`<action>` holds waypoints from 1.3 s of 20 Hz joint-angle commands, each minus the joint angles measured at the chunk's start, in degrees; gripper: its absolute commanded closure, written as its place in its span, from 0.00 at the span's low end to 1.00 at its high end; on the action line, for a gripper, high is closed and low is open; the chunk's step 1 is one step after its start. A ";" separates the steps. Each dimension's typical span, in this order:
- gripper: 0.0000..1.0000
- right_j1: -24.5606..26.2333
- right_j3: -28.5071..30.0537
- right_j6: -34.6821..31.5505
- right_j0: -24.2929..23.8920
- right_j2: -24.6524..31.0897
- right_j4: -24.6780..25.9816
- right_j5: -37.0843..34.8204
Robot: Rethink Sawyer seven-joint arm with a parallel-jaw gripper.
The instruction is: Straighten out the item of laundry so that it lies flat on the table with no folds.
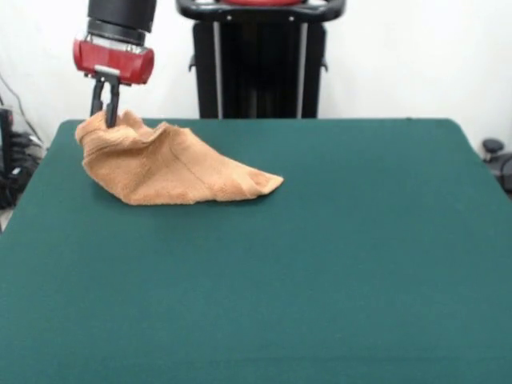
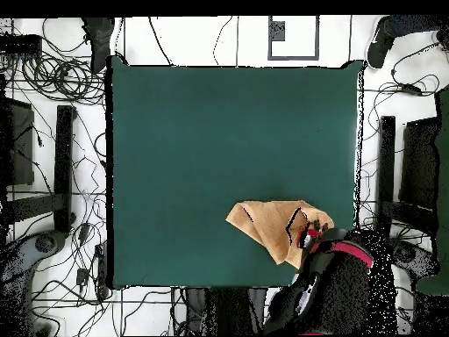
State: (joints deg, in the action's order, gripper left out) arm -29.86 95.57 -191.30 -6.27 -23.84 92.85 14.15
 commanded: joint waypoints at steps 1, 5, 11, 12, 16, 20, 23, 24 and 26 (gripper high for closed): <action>1.00 2.88 -0.25 -21.72 0.96 -1.57 7.61 12.24; 1.00 1.34 0.48 -17.24 -1.65 -0.14 3.53 10.15; 1.00 5.44 -4.21 -22.74 -1.13 -0.57 4.19 10.17; 1.00 6.92 -6.50 -24.64 -0.77 -0.73 5.61 11.10; 1.00 9.75 -12.05 -22.15 -3.70 2.37 6.49 12.58; 1.00 12.54 -17.32 -14.29 -8.77 7.66 4.73 13.06; 1.00 14.46 -20.87 -10.88 -10.46 9.19 4.89 14.09; 1.00 15.10 -22.29 -9.12 -11.27 9.76 5.10 14.62; 1.00 16.20 -24.54 -7.93 -12.15 10.15 5.93 15.80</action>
State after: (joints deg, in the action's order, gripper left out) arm -19.01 81.65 -194.07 -16.96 -24.43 97.65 25.36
